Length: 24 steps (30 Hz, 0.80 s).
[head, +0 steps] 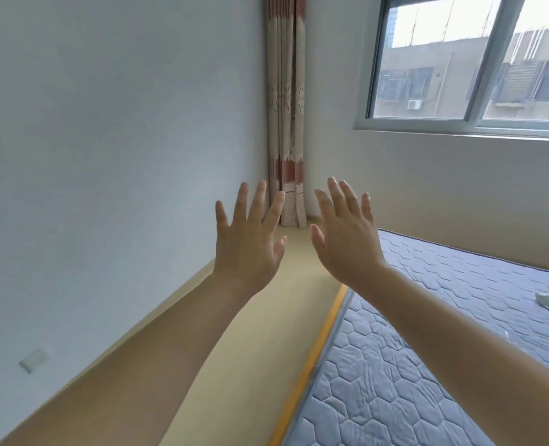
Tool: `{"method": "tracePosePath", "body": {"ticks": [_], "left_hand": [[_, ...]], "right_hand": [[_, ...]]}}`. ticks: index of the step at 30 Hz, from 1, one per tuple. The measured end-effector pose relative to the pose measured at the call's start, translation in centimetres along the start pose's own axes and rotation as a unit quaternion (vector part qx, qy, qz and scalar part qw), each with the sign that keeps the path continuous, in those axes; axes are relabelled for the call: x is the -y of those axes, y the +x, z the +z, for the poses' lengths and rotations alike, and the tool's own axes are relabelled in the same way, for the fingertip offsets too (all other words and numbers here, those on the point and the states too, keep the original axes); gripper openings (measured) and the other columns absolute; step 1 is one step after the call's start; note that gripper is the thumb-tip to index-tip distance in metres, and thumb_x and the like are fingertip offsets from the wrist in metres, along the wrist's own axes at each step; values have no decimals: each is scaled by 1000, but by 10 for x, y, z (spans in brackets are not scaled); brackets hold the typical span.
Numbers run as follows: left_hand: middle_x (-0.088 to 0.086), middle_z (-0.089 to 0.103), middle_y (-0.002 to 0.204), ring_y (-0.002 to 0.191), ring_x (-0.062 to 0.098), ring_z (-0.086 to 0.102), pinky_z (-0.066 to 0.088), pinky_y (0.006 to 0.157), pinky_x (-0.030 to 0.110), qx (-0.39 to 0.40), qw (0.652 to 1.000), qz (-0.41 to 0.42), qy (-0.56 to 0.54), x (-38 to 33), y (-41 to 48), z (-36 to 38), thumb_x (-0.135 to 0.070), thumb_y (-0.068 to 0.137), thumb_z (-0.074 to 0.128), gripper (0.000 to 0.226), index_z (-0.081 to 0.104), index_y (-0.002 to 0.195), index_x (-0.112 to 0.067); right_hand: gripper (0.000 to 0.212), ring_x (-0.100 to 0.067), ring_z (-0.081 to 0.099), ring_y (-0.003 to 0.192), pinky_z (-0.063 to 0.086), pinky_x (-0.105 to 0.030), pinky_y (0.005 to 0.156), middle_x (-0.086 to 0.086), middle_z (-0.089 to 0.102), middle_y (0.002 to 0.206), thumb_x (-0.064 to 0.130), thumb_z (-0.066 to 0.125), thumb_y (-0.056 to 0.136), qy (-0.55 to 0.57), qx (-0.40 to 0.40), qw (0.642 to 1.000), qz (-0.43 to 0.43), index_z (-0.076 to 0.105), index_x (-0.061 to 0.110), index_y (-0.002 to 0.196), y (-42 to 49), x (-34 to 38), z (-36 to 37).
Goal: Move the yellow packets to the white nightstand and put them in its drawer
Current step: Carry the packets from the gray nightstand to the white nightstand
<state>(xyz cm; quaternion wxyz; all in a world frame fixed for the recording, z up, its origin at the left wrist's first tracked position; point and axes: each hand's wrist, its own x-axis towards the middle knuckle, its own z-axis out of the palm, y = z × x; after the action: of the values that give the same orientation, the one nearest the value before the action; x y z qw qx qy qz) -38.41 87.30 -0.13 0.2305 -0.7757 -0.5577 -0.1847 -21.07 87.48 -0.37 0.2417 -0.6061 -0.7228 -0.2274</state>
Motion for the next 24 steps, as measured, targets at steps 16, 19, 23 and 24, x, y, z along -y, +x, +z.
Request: {"method": "tracePosePath", "body": {"ticks": [16, 19, 23, 24], "left_hand": [[6, -13, 160, 147, 28, -13, 1, 114, 59, 5, 995, 83, -59, 320, 170, 179, -45, 100, 27, 66, -8, 153, -25], [8, -5, 161, 148, 29, -7, 5, 113, 60, -20, 991, 103, -81, 370, 211, 205, -44, 99, 34, 67, 0, 154, -25], [8, -3, 161, 148, 29, -7, 3, 113, 60, -32, 986, 122, -109, 406, 255, 239, -43, 98, 36, 68, 2, 154, -26], [8, -3, 161, 148, 29, -6, 3, 113, 60, -33, 985, 124, -117, 409, 265, 247, -43, 98, 36, 68, 2, 154, -25]], "right_hand": [[59, -32, 20, 144, 16, -52, 115, -15, 22, 155, 29, 48, 94, -37, -1, 994, 105, 30, 7, 146, 252, 215, 196], [60, -31, 13, 146, 11, -51, 116, -14, 16, 157, 31, 43, 96, -51, 19, 992, 116, 24, 9, 148, 307, 239, 228], [59, -30, 13, 146, 11, -50, 116, -14, 16, 157, 32, 41, 96, -82, 25, 988, 128, 23, 9, 148, 354, 249, 260], [59, -31, 16, 145, 13, -51, 115, -15, 18, 156, 31, 43, 96, -89, 23, 987, 129, 26, 9, 147, 362, 248, 266]]}}
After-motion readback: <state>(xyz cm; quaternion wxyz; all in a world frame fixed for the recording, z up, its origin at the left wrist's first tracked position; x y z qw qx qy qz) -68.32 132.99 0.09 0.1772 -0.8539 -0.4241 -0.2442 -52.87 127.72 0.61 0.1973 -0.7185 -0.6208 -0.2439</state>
